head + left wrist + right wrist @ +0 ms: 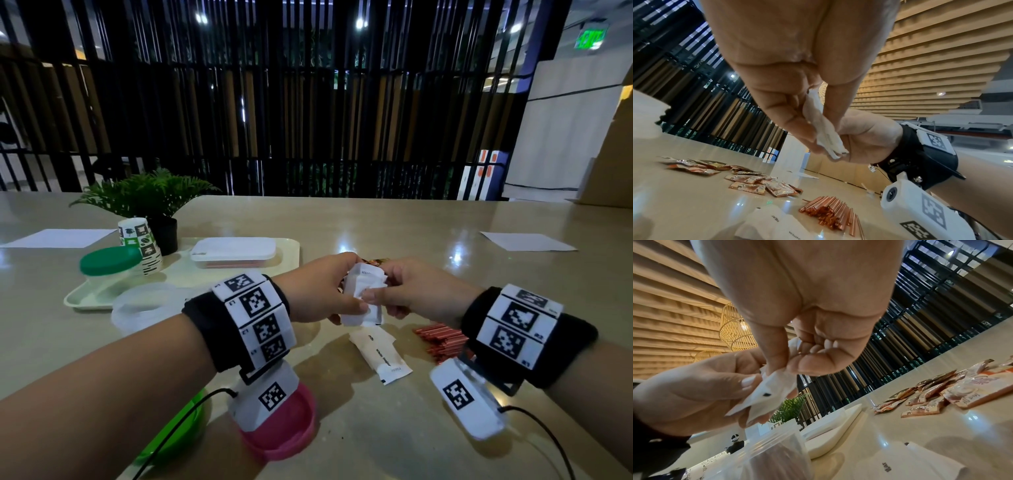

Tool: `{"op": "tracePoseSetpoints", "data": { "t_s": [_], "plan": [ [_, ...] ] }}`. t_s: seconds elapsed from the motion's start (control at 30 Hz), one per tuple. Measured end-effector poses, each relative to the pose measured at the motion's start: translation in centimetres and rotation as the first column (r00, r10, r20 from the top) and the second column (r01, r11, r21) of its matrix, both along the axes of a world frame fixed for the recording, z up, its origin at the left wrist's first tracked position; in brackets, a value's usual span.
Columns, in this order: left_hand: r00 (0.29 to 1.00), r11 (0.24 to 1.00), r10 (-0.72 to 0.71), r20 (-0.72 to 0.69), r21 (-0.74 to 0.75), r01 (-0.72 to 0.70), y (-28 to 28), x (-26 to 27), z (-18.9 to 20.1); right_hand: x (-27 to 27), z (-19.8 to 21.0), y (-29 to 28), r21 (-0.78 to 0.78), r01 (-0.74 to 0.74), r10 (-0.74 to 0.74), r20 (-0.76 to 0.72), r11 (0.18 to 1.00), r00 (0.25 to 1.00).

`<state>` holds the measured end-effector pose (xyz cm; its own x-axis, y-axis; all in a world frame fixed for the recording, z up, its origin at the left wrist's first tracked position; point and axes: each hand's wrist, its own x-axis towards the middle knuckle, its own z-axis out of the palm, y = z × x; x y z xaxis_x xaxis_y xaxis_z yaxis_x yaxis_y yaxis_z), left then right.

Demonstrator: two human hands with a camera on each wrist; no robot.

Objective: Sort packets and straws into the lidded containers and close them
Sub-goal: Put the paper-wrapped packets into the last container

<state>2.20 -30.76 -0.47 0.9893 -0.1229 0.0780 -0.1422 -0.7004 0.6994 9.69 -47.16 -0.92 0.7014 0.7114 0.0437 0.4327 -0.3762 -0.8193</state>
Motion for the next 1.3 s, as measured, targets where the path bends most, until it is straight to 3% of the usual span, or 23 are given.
{"op": "tracePoseSetpoints", "data": {
  "t_s": [0.3,0.4,0.47,0.53,0.63,0.7,0.97,1.1,1.3],
  "plan": [
    [0.996,0.992,0.042,0.074,0.119,-0.05,1.6,-0.5,-0.1,0.6,-0.2,0.6,-0.113,-0.081,0.08,-0.008,0.99,0.997],
    [0.989,0.979,0.115,0.093,0.161,-0.129,2.9,-0.7,-0.2,1.4,-0.6,0.6,-0.27,-0.071,0.088,0.049,0.96,0.995],
    [0.982,0.965,0.156,0.103,0.198,-0.174,3.6,-1.0,0.0,1.8,-0.9,0.7,-0.517,-0.029,0.17,0.227,0.856,0.959],
    [0.98,0.96,0.17,0.104,0.208,-0.189,4.0,-1.1,0.2,1.9,-1.4,1.3,-0.709,0.002,0.283,0.284,0.705,0.916],
    [0.979,0.959,0.171,0.11,0.21,-0.191,4.1,-1.2,0.2,1.6,-2.2,2.2,-0.833,0.018,0.39,0.279,0.553,0.877],
    [0.979,0.959,0.168,0.113,0.213,-0.19,4.2,-1.2,0.0,1.5,-2.4,2.7,-0.858,0.035,0.436,0.295,0.512,0.85],
    [0.98,0.956,0.173,0.101,0.221,-0.192,4.4,-1.4,-0.2,1.0,-2.4,2.6,-0.853,0.015,0.414,0.268,0.521,0.87],
    [0.981,0.958,0.169,0.092,0.22,-0.185,4.3,-1.3,-0.3,0.9,-2.3,2.7,-0.879,0.015,0.446,0.257,0.477,0.857],
    [0.982,0.956,0.174,0.078,0.226,-0.187,4.5,-1.2,-0.7,1.1,-2.6,2.5,-0.861,0.004,0.409,0.245,0.508,0.879]
  ]
}}
